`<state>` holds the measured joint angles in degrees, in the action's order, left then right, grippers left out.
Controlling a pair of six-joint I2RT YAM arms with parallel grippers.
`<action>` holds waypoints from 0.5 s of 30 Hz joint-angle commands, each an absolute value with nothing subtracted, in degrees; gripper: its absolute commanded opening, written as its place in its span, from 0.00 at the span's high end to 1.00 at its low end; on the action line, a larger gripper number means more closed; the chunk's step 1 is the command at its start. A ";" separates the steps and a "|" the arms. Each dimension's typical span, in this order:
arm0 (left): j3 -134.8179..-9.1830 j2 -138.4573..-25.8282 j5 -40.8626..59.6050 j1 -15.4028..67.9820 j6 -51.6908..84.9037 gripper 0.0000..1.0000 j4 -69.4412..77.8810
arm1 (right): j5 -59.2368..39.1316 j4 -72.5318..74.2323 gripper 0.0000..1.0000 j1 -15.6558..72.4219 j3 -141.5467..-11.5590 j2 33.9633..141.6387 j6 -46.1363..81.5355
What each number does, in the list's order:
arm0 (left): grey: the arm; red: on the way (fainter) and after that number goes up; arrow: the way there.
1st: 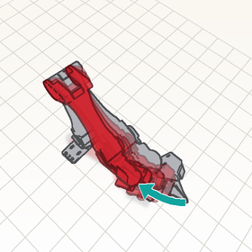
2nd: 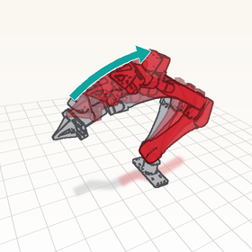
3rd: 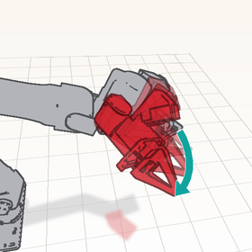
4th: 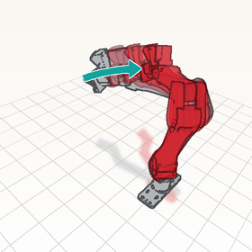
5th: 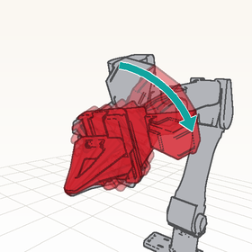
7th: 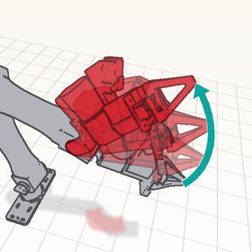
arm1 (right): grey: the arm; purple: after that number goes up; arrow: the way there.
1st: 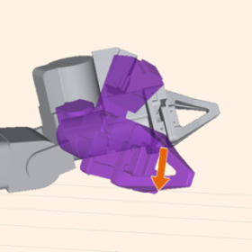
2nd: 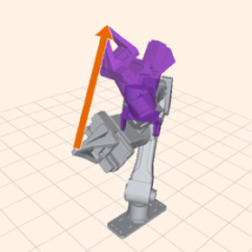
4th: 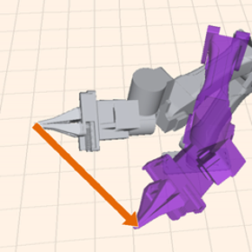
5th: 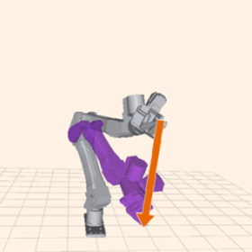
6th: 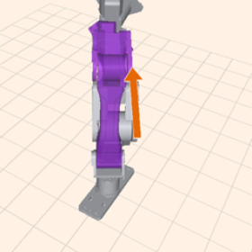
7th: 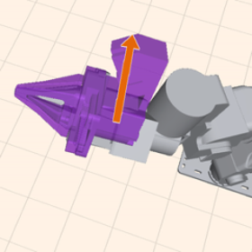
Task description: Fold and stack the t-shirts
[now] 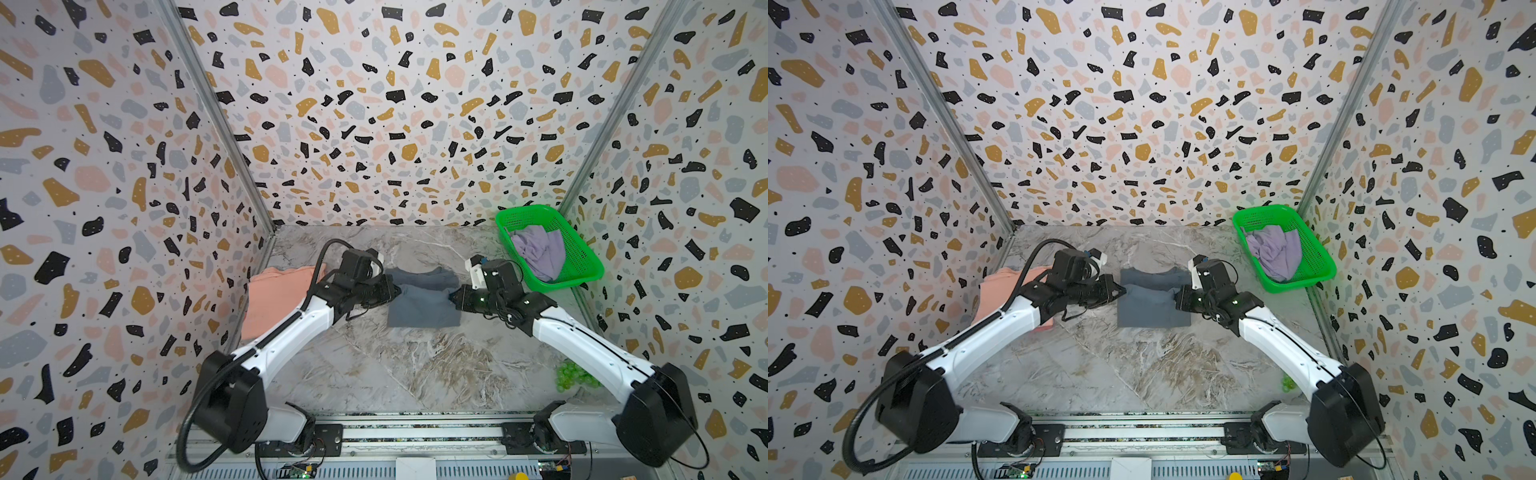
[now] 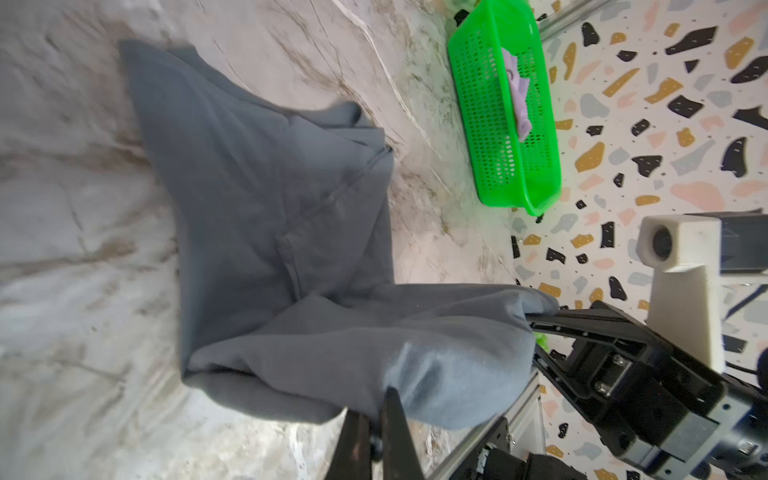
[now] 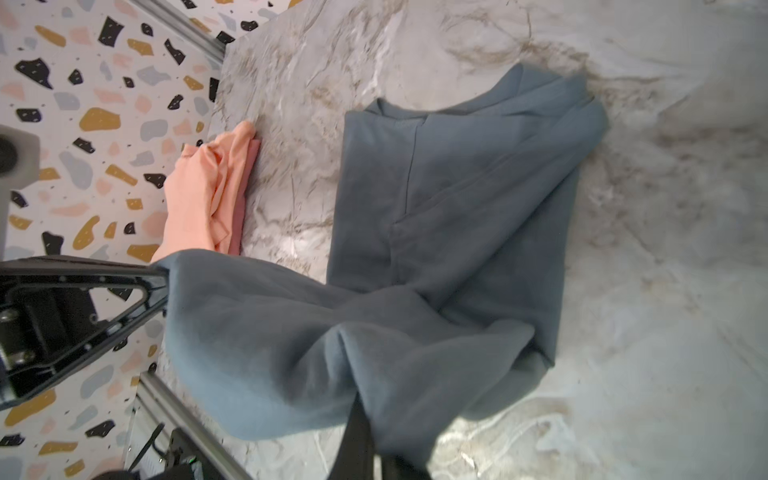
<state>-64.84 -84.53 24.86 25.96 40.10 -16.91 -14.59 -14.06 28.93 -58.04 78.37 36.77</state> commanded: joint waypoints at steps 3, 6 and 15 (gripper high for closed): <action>-81.03 -100.88 31.16 22.32 26.82 0.97 -23.05 | -15.61 -5.85 0.99 22.99 -66.47 90.51 33.76; -91.59 -111.17 30.51 19.58 25.07 0.63 -25.01 | -16.55 -2.39 0.88 20.07 -73.39 99.78 32.66; -110.25 -124.26 24.83 14.41 27.56 0.46 -29.10 | -21.20 -1.74 0.26 16.32 -83.71 108.82 29.09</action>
<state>-109.34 -127.22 26.81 14.35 27.83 -27.35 -19.33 -2.00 15.79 -82.85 113.49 31.46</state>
